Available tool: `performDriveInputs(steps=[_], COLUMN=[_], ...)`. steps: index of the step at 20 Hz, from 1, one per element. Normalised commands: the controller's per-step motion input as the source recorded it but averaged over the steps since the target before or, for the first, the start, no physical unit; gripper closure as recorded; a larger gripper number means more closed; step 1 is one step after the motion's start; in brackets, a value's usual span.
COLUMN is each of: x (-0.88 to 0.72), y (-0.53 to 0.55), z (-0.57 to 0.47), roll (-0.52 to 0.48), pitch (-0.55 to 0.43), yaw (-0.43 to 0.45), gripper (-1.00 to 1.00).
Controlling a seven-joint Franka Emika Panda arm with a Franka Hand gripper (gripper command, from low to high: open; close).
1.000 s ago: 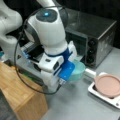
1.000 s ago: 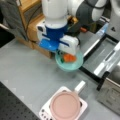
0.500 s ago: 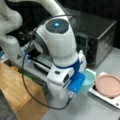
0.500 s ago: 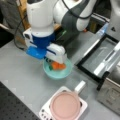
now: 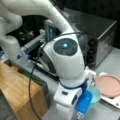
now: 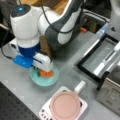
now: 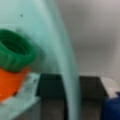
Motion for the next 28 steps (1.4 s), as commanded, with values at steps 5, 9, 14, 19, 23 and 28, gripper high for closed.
performDriveInputs(steps=[5,9,14,19,23,28], x=[0.38,0.41,0.4,0.32,0.28,0.28], y=[-0.21,-0.21,-0.2,-0.14,-0.11,-0.11], z=[0.0,-0.02,-0.03,0.02,0.05,0.07], roll=[-0.093,-0.079,-0.06,-0.039,-0.036,-0.01], pitch=[0.177,0.155,0.127,0.132,0.117,0.115], yaw=[0.127,0.126,0.126,0.118,0.104,0.102], gripper=[1.0,1.0,1.0,1.0,-1.0,-1.0])
